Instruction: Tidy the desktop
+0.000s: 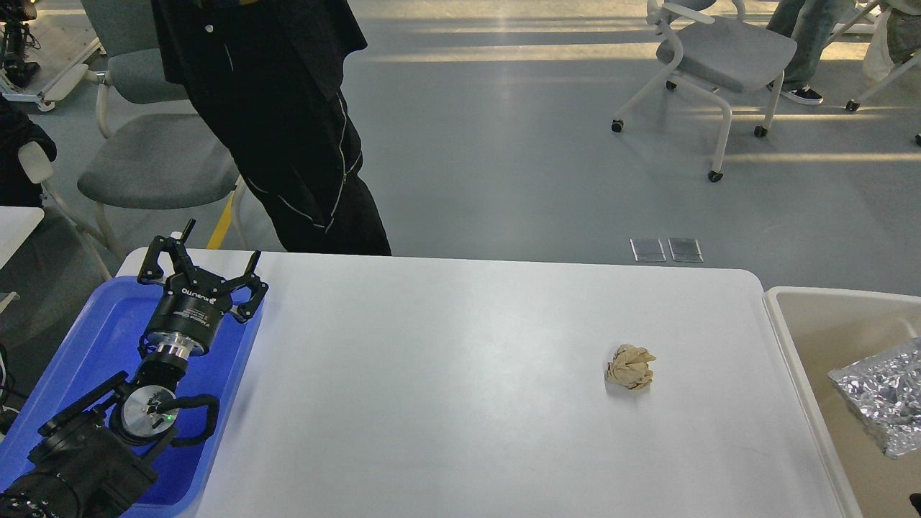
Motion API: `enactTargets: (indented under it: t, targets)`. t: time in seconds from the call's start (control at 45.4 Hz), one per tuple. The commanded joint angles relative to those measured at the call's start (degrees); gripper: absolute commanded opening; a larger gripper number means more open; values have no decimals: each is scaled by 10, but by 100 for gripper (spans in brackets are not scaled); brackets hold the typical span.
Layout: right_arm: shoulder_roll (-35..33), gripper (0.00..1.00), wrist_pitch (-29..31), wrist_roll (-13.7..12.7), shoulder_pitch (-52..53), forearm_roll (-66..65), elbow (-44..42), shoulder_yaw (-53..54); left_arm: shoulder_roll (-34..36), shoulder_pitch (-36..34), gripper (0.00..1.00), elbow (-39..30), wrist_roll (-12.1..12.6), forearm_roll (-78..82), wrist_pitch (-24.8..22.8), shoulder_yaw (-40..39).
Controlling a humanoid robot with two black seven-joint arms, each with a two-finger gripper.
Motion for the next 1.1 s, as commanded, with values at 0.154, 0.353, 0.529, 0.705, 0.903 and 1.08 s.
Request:
enactTargets:
  t: [0.154,0.353,0.529,0.705,0.903,1.08]
  targets:
    - [7,8,-32,-7,0,8,-2,-1,0,0,100,0,0,0,0,0]
    - [7,75,-41,-6,0,8,-3,-3,0,0,100,0,0,0,0,0]
    - [6,98,-63,-5,2,8,-4,-10,0,0,100,0,0,0,0,0]
    - [4,99,-72,-2,10,8,-10,-13,0,0,100,0,0,0,0,0]
    - [7,100,-67,-2,34,7,-10,-34,0,0,100,0,0,0,0,0]
    - [2,100,-24,22,38,10,-5,-21,0,0,100,0,0,0,0,0]
